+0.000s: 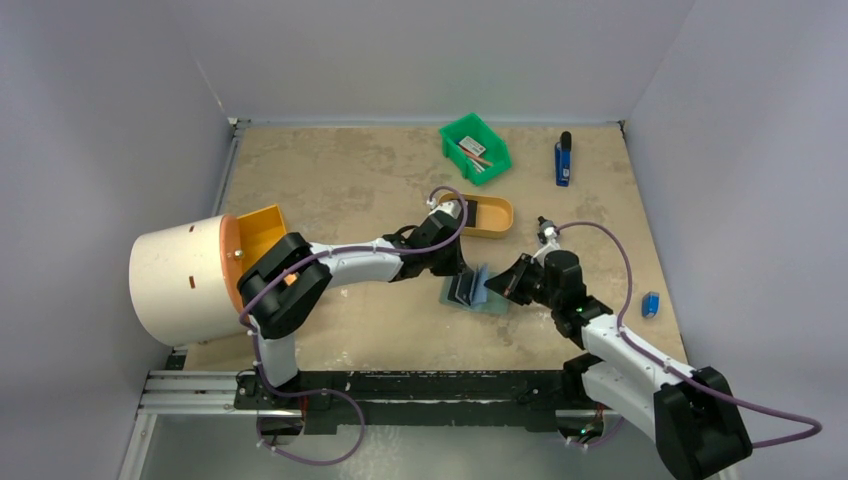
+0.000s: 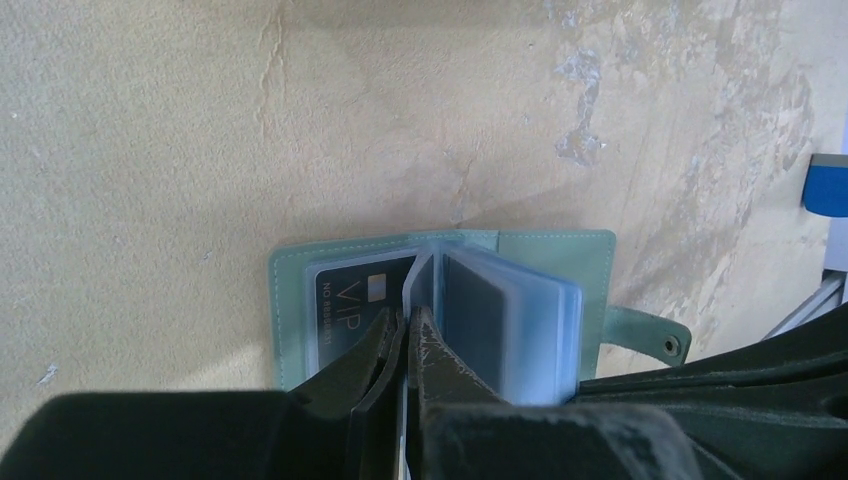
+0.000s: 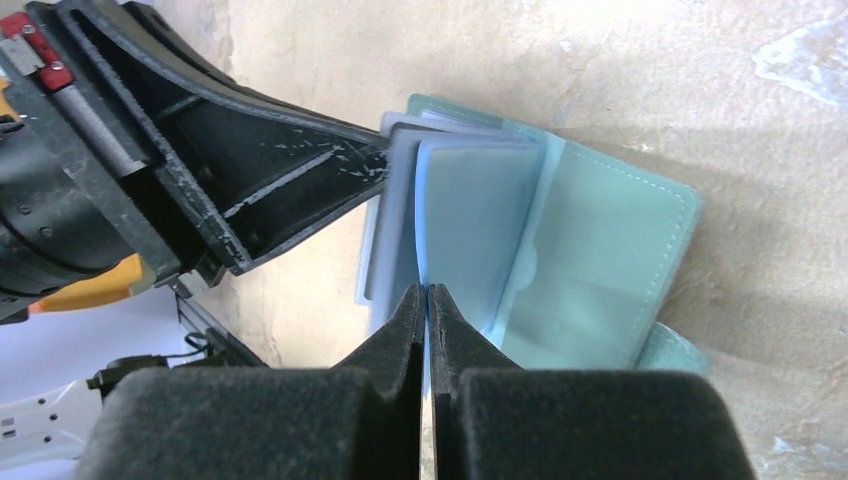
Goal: Put the credit cards into the card holder
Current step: Open the card holder at the center of the board.
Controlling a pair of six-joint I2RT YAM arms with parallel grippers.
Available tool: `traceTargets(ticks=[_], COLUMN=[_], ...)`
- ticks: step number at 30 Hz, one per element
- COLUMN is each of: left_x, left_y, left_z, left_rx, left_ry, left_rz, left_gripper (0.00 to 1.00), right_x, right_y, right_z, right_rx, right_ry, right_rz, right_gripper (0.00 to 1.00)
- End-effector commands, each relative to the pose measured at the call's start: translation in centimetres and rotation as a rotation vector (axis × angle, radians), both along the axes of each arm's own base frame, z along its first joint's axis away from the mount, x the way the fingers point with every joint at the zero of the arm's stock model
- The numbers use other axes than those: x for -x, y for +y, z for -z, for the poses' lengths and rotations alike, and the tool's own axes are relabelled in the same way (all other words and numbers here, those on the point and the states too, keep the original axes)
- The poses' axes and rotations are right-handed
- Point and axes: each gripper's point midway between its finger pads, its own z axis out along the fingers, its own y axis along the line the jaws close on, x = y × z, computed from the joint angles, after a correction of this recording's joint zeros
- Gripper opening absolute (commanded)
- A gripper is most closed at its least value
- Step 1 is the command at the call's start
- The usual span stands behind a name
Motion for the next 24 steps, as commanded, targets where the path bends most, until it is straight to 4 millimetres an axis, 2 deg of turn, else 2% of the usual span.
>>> traceTargets(ticks=[1,9,13,18,21,24], left_x=[-0.6,-0.3,-0.4,-0.6,-0.6,-0.5], left_y=[1.1,2.0,2.4,3.0,3.3,3.5], left_z=[-0.2,-0.1,-0.7,-1.4,-1.2,-0.8], left_rx=[-0.064,-0.076,-0.075,-0.086,-0.092,-0.101], left_ry=[-0.042,-0.038,-0.048,-0.062,-0.057,-0.050], left_rz=[-0.027,-0.057,-0.076,-0.104,-0.112,-0.123], left_gripper=[0.00,0.00,0.00,0.00,0.00,0.00], right_x=[0.0,0.1,0.1,0.1,-0.1,-1.2], right_y=[-1.2,-1.6,-2.4,-3.2,-3.1,-2.6], right_z=[1.2,2.3,2.5,1.7,0.6,-1.1], right_rx=[0.067,0.093,0.130,0.168,0.183,0.177], right_ry=[0.026,0.064,0.085,0.062,0.026,-0.047], right_rz=[0.042,0.054,0.089,0.109,0.084,0.059], right_gripper=[0.00,0.00,0.00,0.24,0.27,0.30])
